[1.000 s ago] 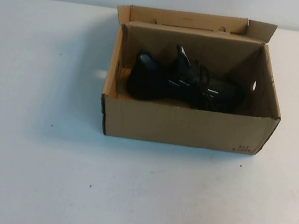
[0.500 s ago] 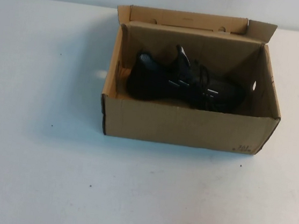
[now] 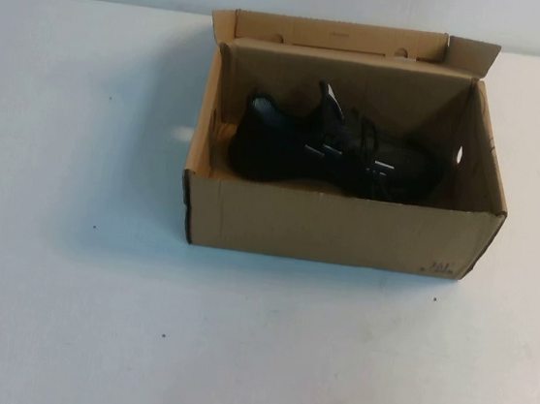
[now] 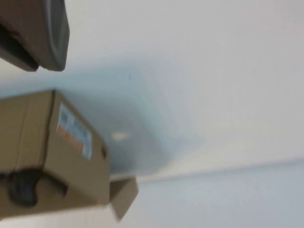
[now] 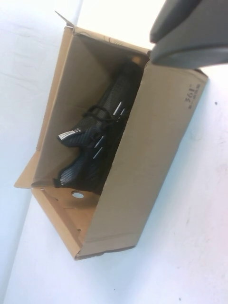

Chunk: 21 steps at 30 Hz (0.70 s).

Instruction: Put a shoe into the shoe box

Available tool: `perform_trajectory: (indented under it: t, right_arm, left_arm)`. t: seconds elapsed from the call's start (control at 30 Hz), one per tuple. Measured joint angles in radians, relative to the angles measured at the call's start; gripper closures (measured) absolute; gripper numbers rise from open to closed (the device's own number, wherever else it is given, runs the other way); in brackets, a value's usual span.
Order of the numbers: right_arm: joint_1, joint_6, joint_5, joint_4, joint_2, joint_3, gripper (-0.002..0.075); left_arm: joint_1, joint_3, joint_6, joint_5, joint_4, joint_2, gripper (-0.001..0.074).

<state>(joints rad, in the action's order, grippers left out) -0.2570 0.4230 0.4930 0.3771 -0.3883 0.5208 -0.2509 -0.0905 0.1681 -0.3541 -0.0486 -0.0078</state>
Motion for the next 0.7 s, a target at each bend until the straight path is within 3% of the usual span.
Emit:
perform_trajectory:
  t: [0.17,0.7]
  right_arm:
    - [0.0,0.0,0.004,0.002,0.0,0.0,0.0742]
    - [0.0,0.0,0.014,0.002,0.0,0.0,0.0742]
  left_arm:
    - [0.004,0.105,-0.089,0.006,0.049,-0.004,0.0736]
    - [0.004,0.116,-0.048,-0.035,0.049,-0.004,0.0736]
